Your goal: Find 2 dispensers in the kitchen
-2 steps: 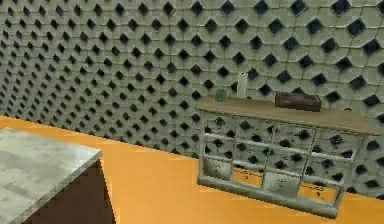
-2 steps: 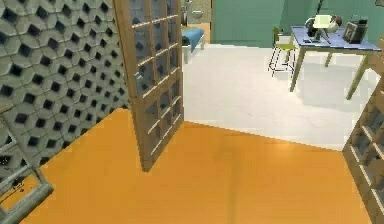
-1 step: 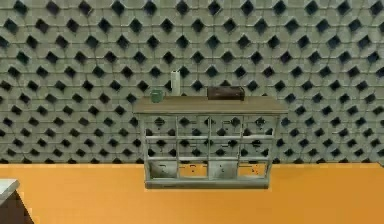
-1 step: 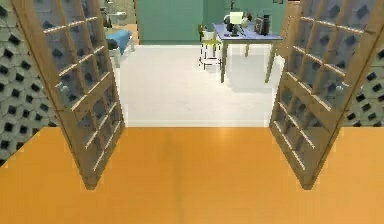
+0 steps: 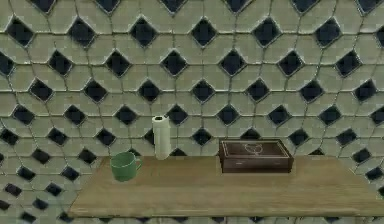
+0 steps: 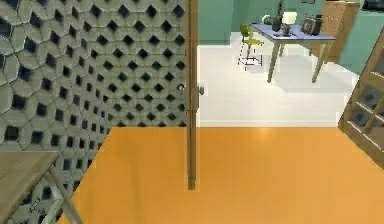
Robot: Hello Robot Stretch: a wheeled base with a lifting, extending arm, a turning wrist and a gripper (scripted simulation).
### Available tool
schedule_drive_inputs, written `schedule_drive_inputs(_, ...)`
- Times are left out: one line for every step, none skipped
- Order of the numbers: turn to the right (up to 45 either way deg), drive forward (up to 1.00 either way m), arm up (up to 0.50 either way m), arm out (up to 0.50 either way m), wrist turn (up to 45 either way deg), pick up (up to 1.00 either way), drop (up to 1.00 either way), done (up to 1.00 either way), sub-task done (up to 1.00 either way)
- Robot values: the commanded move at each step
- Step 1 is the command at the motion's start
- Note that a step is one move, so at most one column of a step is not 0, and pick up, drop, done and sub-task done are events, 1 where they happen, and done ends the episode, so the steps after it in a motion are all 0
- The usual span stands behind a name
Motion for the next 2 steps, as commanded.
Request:
schedule_drive_inputs(-45.0, 0.00, 0.00, 0.00, 0.0, 0.00, 0.00, 0.00, 0.00)
schedule_drive_inputs(-42.0, 0.00, 0.00, 0.00, 0.0, 0.00, 0.00, 0.00, 0.00)
